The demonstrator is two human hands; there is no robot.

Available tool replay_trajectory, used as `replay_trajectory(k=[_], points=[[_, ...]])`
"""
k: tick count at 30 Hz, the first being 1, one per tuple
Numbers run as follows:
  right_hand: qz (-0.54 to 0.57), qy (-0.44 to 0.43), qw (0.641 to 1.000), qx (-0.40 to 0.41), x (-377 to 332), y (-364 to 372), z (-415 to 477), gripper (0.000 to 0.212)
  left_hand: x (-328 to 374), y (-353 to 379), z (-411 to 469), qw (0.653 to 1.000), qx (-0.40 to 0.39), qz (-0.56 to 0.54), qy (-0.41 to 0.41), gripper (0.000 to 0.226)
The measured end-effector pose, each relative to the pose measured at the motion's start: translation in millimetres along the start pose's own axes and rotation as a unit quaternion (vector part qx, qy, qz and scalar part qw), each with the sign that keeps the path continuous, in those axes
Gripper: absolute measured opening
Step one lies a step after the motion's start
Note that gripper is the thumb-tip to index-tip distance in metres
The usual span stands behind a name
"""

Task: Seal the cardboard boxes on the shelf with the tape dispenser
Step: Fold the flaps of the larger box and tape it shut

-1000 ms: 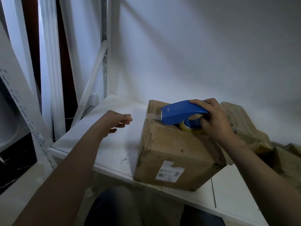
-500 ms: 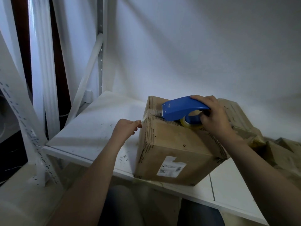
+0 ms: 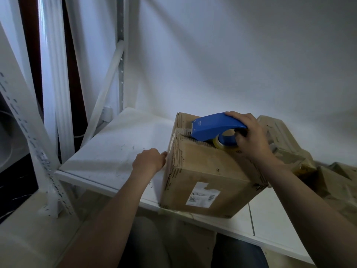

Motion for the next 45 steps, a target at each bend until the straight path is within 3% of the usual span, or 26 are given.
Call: replay_trajectory(k=[3, 5, 7, 10, 12, 17, 22, 27, 35, 45], points=[[0.004, -0.004, 1.000, -0.005, 0.3, -0.1, -0.2, 0.071, 18.9, -41.6, -8.3, 0.987, 0.077, -0.126, 0.056, 0.041], [0.009, -0.004, 1.000, -0.010, 2.7, -0.2, -0.8, 0.072, 44.1, -69.4, -19.4, 0.965, 0.085, -0.221, 0.116, 0.047], [0.019, -0.006, 1.000, -0.017, 5.0, -0.6, -0.6, 0.073, 81.5, -72.3, -36.9, 0.953, 0.012, -0.218, 0.210, 0.064], [0.033, -0.009, 0.999, -0.025, 10.8, -1.6, 1.7, 0.074, 113.2, -43.3, -60.2, 0.943, -0.086, -0.095, 0.307, 0.081], [0.045, -0.014, 0.998, -0.037, 12.6, -0.4, 3.3, 0.075, 113.0, -31.5, -57.9, 0.949, -0.080, -0.011, 0.306, 0.084], [0.065, -0.037, 0.996, -0.047, 12.5, 0.1, 5.9, 0.075, 114.6, -34.0, -49.1, 0.957, -0.060, 0.055, 0.277, 0.081], [0.071, -0.044, 0.995, -0.059, 13.7, 2.1, 8.2, 0.075, 116.4, -29.8, -53.0, 0.968, -0.049, 0.155, 0.190, 0.088], [0.170, -0.038, 0.982, -0.068, 24.2, -2.1, -0.3, 0.065, 120.2, -27.1, -55.1, 0.972, -0.037, 0.181, 0.148, 0.094], [0.312, 0.038, 0.949, 0.006, 28.3, 1.6, -15.8, 0.047, 111.7, -39.3, -50.9, 0.962, -0.025, 0.200, 0.187, 0.081], [0.305, 0.079, 0.949, 0.034, -5.4, 36.0, -14.0, 0.050, 80.7, -62.4, -18.1, 0.965, 0.010, 0.175, 0.195, 0.062]])
Point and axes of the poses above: each hand's wrist, its own z-axis towards the middle knuckle, its own y-axis out of the palm, x = y × z, the point moved 10 cm from there along z, towards the middle knuckle, and after that the axes turned 2 degrees about x, right-handed, at the moved point
